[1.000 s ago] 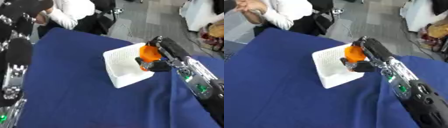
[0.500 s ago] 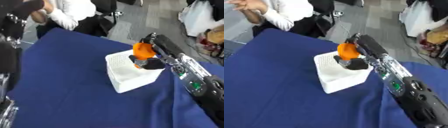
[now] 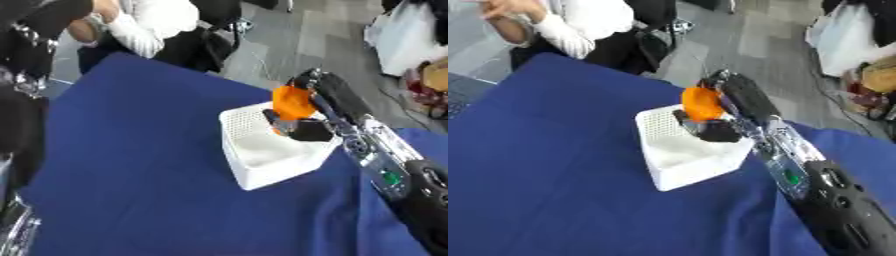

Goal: Pick up objects on the table and place them in the box.

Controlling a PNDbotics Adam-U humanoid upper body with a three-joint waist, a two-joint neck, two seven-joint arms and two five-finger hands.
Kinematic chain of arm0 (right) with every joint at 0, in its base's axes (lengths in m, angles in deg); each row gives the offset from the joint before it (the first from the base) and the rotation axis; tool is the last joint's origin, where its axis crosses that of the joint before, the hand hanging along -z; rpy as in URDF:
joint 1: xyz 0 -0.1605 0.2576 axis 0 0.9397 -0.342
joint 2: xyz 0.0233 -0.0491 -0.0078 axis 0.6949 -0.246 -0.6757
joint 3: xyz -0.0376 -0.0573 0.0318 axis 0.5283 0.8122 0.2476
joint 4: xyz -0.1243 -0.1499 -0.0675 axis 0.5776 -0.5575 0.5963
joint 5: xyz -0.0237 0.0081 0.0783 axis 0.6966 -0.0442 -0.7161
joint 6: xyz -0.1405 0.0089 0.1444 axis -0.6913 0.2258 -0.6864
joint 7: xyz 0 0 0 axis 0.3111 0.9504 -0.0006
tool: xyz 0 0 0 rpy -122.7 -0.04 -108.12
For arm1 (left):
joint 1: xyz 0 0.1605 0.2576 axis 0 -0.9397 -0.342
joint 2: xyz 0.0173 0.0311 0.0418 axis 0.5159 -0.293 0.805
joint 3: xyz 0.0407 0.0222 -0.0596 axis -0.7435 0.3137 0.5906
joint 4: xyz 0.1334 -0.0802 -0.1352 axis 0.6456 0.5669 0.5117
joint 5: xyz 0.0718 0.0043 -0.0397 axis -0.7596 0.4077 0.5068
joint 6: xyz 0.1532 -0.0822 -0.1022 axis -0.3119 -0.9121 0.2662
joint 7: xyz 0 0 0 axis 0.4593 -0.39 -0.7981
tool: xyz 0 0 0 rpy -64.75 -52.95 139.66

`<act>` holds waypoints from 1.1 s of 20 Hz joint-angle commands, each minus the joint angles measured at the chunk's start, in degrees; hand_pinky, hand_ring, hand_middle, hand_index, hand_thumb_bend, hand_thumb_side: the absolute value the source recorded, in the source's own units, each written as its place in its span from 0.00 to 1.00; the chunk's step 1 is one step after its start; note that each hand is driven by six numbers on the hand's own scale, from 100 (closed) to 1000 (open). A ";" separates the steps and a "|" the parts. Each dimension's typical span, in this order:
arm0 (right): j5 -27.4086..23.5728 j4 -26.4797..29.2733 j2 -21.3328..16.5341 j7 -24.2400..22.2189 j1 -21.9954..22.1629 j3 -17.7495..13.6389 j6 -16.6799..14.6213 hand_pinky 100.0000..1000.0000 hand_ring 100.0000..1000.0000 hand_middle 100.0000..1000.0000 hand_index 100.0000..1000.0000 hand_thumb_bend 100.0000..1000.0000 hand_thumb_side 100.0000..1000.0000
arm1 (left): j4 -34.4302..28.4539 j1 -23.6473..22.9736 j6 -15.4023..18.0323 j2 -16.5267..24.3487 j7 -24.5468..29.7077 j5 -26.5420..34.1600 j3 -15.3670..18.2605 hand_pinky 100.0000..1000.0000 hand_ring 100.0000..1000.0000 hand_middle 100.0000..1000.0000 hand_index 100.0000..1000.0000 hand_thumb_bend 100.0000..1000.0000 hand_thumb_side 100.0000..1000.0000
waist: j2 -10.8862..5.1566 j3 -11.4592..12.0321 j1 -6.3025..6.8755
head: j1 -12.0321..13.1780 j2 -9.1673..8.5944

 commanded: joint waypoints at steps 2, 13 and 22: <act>2.23 -0.45 -1.32 0.69 -0.99 -0.95 -1.19 0.64 0.74 0.83 0.81 0.44 1.00 | -0.81 0.89 0.04 -0.05 0.25 0.26 -0.02 1.00 0.87 0.97 0.92 0.11 0.79 | -0.92 -0.04 0.53 | 0.56 -0.76; -0.16 -0.28 -1.13 1.54 -0.31 -1.20 -3.41 0.84 0.82 0.88 0.85 0.45 1.00 | -0.81 0.75 0.04 0.63 0.01 0.20 0.14 1.00 0.87 0.97 0.92 0.11 0.79 | -1.50 -0.95 0.67 | 1.13 -0.19; -7.38 15.56 -4.95 1.40 9.05 -1.67 -1.91 0.79 0.78 0.84 0.79 0.40 1.00 | -0.81 -2.53 -0.50 3.79 -0.47 -1.36 0.81 1.00 0.87 0.97 0.91 0.09 0.79 | -3.81 -7.06 2.38 | 3.56 1.01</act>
